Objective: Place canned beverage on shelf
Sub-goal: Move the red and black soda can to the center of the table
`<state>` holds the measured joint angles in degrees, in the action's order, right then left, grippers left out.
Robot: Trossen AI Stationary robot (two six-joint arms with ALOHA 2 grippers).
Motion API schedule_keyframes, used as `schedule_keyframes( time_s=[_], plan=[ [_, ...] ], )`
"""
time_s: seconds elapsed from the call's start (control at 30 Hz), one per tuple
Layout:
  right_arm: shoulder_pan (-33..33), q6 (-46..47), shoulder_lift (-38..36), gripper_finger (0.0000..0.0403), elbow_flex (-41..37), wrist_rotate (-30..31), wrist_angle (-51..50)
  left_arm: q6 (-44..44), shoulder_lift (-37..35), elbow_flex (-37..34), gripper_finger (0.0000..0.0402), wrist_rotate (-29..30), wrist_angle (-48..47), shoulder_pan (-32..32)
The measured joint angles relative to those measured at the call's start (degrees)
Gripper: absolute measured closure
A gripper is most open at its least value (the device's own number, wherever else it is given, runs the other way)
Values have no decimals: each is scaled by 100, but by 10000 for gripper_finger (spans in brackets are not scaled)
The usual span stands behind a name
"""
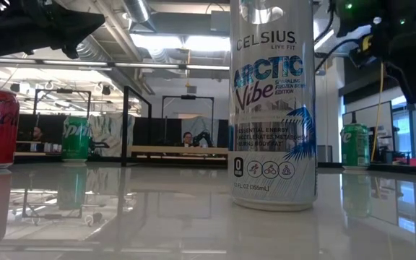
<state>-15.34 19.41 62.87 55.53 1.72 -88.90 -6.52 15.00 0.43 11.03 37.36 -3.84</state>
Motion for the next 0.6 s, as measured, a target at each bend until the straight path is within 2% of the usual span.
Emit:
schedule_keyframes(
  time_s=[0.17,0.33,0.6],
  plan=[
    [-1,168,247,61,0,-58,-117,2,0,0,401,0,0,-2],
    [-1,179,432,61,0,-523,-115,2,-2,0,401,0,0,0],
    [-1,181,746,61,0,-501,-113,15,0,2,401,0,0,-2]
  ],
)
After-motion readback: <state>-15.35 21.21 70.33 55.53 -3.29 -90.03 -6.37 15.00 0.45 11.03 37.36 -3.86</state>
